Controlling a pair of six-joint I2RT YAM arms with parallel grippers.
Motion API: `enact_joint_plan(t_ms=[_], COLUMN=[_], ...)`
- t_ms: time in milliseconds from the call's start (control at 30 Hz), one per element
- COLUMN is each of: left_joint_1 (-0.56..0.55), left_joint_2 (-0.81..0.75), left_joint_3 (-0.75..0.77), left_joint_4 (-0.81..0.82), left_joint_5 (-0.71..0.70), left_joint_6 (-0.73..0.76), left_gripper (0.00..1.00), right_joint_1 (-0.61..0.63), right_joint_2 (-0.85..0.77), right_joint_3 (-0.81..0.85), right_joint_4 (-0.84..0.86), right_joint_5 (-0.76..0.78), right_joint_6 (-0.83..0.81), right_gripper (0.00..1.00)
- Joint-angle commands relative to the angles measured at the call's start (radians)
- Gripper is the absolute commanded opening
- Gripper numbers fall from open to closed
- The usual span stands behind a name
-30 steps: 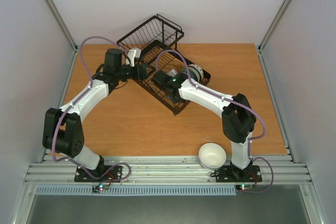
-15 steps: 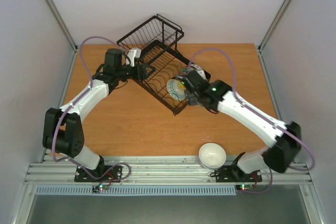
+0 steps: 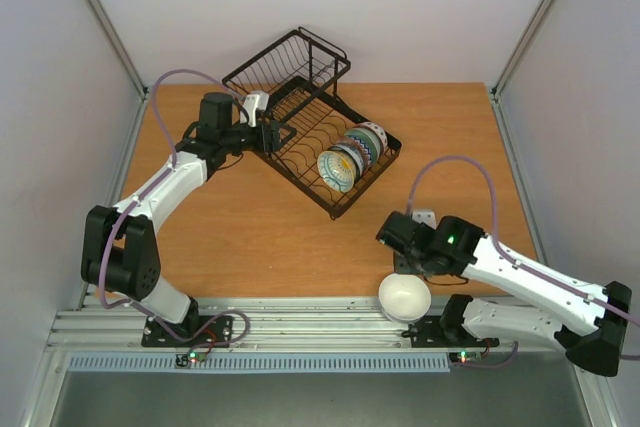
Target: Load the bowls into the dish rack
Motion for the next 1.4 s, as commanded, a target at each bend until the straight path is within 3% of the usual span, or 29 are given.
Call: enact_joint_plan(t_ms=[0,133,267,800,933,1100,1267,1367], left_joint_1=[0.001,0.001,0.002,0.002,0.001,0.002,0.002,0.002], left_joint_2=[-0.004,-0.006,-0.012,-0.014,-0.013,-0.013,-0.012,-0.005], left_joint_3=[0.026,0.025,0.022,0.022,0.022,0.022,0.022,0.022], left_joint_4=[0.042,0.042,0.041,0.037,0.036,0.036,0.04,0.042], left_joint_5=[0.029,0.031,0.028,0.028,0.028,0.026,0.033,0.034], left_joint_6=[-0.016,-0.019,-0.013,-0.012,-0.011,-0.013,-0.013,-0.016], left_gripper=[0.69,0.69,0.69,0.69,0.69,0.69,0.69,0.69], right_joint_1=[0.127,0.219,0.278,0.284,0.287,0.29,0.305,0.304], right_joint_2=[-0.005,-0.002,-0.04,-0.021,-0.018,0.003,0.025,0.07], right_joint_3=[-0.003,-0.049,-0.137,-0.348,-0.363,-0.348,-0.266,-0.116], right_joint_4=[-0.244,-0.338,-0.32,-0.051,-0.029,-0.046,-0.1,-0.13], right_joint_5=[0.035,0.029,-0.012,-0.102,-0.106,-0.095,-0.028,0.072], right_joint_6=[0.359,0.529,0.64,0.642,0.644,0.651,0.632,0.542], right_gripper=[0.42,0.45,0.44,0.39,0.29,0.02,0.01,0.01])
